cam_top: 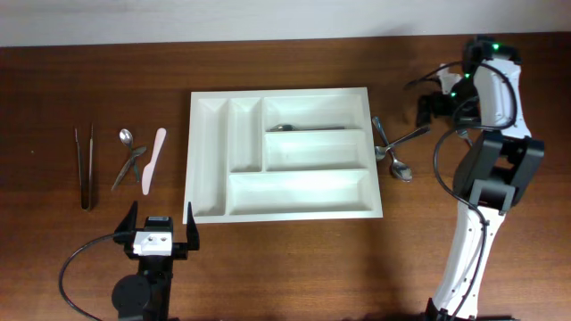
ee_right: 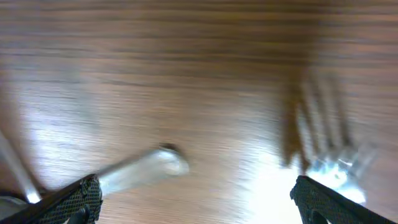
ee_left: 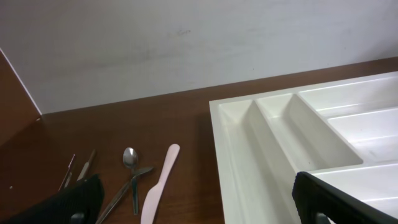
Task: Pack container
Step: 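Move the right gripper to a steel fork and grasp it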
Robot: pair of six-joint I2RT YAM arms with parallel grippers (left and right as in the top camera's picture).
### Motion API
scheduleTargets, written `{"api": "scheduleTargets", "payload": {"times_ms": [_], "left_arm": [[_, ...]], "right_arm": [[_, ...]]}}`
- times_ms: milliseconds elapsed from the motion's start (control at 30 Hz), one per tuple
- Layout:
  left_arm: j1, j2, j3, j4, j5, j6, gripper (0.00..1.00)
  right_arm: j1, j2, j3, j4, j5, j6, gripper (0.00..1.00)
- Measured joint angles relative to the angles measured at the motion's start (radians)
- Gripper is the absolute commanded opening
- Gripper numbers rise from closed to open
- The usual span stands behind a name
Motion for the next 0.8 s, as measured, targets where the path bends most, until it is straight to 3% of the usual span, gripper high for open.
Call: {"api": "scheduleTargets", "payload": {"times_ms": [600, 800], "left_arm": [[0.000, 0.000, 0.000, 0.000, 0.000, 0.000, 0.99], [0.000, 0.000, 0.000, 0.000, 0.000, 0.000, 0.99]], "right_arm": [[-0.139, 0.002, 0.002, -0.038, 0.114, -0.005, 1.00], [-0.136, 0.002, -0.048, -0.043, 0.113, -0.006, 0.94]]}}
